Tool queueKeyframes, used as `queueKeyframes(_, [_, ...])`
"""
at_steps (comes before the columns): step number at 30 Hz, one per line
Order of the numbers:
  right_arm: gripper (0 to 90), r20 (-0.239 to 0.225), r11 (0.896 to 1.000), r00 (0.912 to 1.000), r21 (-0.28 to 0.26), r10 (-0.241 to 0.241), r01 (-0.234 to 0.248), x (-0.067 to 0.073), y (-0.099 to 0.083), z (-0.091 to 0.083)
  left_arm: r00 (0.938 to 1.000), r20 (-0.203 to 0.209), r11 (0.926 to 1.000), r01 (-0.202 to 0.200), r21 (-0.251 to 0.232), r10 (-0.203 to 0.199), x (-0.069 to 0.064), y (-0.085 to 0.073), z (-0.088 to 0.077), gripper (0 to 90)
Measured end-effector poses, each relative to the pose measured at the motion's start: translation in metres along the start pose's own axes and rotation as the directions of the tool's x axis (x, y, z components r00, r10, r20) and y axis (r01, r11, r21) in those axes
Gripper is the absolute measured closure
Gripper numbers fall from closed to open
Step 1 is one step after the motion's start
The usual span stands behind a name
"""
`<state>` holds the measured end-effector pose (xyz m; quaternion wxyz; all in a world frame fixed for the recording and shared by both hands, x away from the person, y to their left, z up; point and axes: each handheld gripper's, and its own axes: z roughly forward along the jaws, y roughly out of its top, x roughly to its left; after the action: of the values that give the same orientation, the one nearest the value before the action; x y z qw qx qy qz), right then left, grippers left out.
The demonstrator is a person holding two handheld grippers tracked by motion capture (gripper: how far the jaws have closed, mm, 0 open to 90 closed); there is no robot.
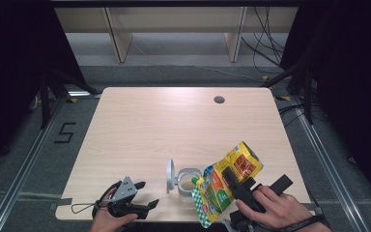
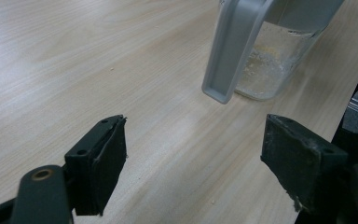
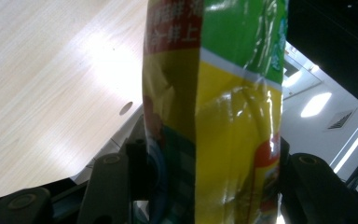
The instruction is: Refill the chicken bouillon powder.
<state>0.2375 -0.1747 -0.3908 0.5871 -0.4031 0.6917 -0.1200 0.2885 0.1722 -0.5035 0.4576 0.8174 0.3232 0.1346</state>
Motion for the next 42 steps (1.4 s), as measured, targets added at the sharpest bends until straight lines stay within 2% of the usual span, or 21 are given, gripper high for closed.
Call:
queueKeyframes(1, [53.2, 0.003, 1.0, 0.9998, -0.017, -0.019, 0.019, -0.0018, -0.0004, 0.0008, 1.0, 0.006, 1.0, 0.002, -0.001, -0.002, -0.0001, -0.0001, 0.0002, 21.6])
queueKeyframes(2, [53.2, -0.002, 1.0, 1.0, 0.002, 0.004, -0.004, -0.0005, -0.001, -0.0009, 0.9999, 0.01, 1.0, 0.007, -0.002, -0.007, -0.0004, -0.0001, 0.0007, 21.6])
queueKeyframes(7, [53.3, 0.002, 1.0, 0.9998, -0.006, -0.021, 0.021, -0.0013, -0.0018, -0.0011, 0.9999, 0.011, 0.9999, -0.004, 0.01, 0.004, 0.0003, 0.0003, -0.0001, 21.5])
queueKeyframes(9, [53.2, -0.001, 1.0, 1.0, 0.002, -0.004, 0.004, 0.0, -0.0021, -0.0015, 0.9999, 0.003, 0.9997, -0.012, 0.02, 0.012, 0.0011, 0.0001, -0.0002, 21.3])
queueKeyframes(10, [53.2, -0.002, 1.0, 1.0, 0.005, -0.006, 0.006, 0.0002, -0.002, -0.0013, 0.9996, 0.009, 0.9996, 0.027, -0.001, -0.027, -0.0014, -0.0005, 0.0011, 21.1])
queueKeyframes(16, [53.3, -0.004, 1.0, 0.9999, -0.001, -0.014, 0.014, -0.0011, -0.0018, -0.0018, 0.9997, 0.008, 0.9998, 0.022, -0.004, -0.022, -0.0013, -0.0004, 0.001, 21.0])
queueKeyframes(18, [53.3, 0.01, 1.0, 0.9999, 0.008, -0.007, 0.007, -0.0016, -0.002, -0.0031, 1.0, 0.002, 0.9998, -0.001, 0.022, 0.001, 0.0006, -0.0001, -0.0001, 21.0])
queueKeyframes(19, [53.3, 0.007, 1.0, 1.0, 0.009, -0.007, 0.007, -0.002, -0.0016, -0.003, 0.9997, 0.011, 0.9998, 0.021, 0.004, -0.021, -0.0009, -0.0002, 0.0006, 21.0])
queueKeyframes(23, [53.3, 0.0, 1.0, 0.9996, -0.011, -0.028, 0.028, -0.0034, -0.0006, -0.0016, 0.9998, 0.004, 0.9998, 0.017, 0.005, -0.017, -0.0009, -0.0003, 0.0, 21.1])
queueKeyframes(25, [53.3, 0.007, 1.0, 0.9997, 0.003, -0.024, 0.023, -0.0029, -0.0011, -0.0019, 1.0, -0.001, 1.0, -0.005, 0.001, 0.005, 0.0001, 0.0, -0.0002, 21.1])
queueKeyframes(28, [53.3, -0.003, 0.999, 0.9994, -0.01, -0.034, 0.034, -0.0035, -0.0008, -0.0013, 0.9997, 0.007, 0.9998, 0.022, 0.0, -0.022, -0.0012, -0.0001, 0.0001, 21.1])
queueKeyframes(30, [53.4, -0.003, 0.999, 0.9994, -0.008, -0.033, 0.033, -0.0035, -0.0006, -0.001, 0.9998, 0.006, 0.9998, 0.019, 0.0, -0.019, -0.0011, 0.0001, -0.0002, 21.2])
queueKeyframes(31, [53.4, -0.001, 0.999, 0.9993, -0.007, -0.037, 0.037, -0.0043, -0.0006, -0.0011, 1.0, 0.007, 1.0, -0.005, 0.001, 0.005, 0.0, 0.0006, -0.0007, 21.1])
queueKeyframes(42, [53.4, 0.007, 0.999, 0.9988, -0.008, -0.049, 0.049, -0.006, -0.0004, -0.0008, 1.0, 0.008, 1.0, 0.0, -0.004, 0.0, -0.0004, 0.0005, -0.0009, 21.3])
